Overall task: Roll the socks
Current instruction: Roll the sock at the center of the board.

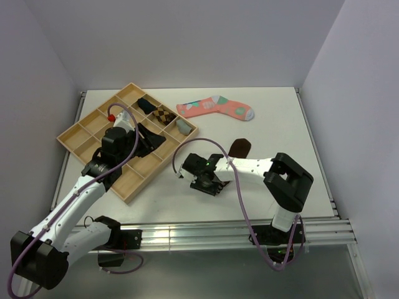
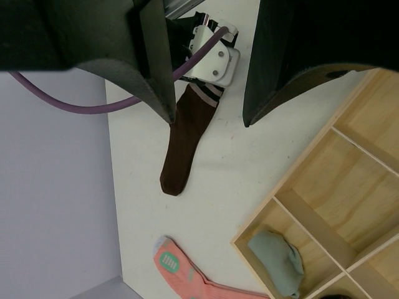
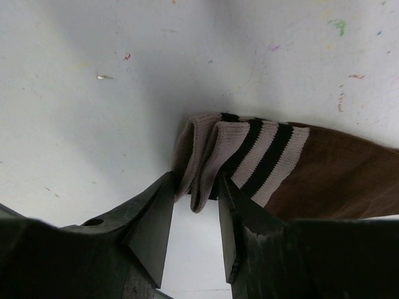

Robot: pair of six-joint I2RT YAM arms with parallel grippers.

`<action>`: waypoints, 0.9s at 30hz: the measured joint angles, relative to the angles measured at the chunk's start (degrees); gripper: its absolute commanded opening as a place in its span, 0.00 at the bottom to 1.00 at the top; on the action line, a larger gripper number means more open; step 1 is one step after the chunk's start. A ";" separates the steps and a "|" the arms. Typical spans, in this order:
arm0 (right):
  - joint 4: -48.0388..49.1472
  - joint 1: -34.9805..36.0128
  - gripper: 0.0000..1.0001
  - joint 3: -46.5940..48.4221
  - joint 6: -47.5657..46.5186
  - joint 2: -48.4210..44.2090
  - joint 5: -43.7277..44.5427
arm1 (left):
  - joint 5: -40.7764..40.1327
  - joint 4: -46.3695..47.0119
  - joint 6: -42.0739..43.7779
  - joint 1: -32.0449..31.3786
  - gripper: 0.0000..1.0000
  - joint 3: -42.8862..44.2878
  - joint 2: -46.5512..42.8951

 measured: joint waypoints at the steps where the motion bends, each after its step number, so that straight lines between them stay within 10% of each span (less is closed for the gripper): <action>1: 0.11 0.00 0.40 -0.28 0.02 0.00 0.00 | 0.00 -0.02 0.15 0.00 0.53 0.02 0.02; 12: 0.39 -2.75 0.28 -1.29 -1.42 -0.04 -4.90 | -0.24 0.50 0.31 0.31 0.51 -0.07 -0.28; 27: -14.95 -27.12 0.27 12.11 -15.45 7.52 -43.50 | -0.46 16.87 -0.13 -1.92 0.28 -14.75 -8.50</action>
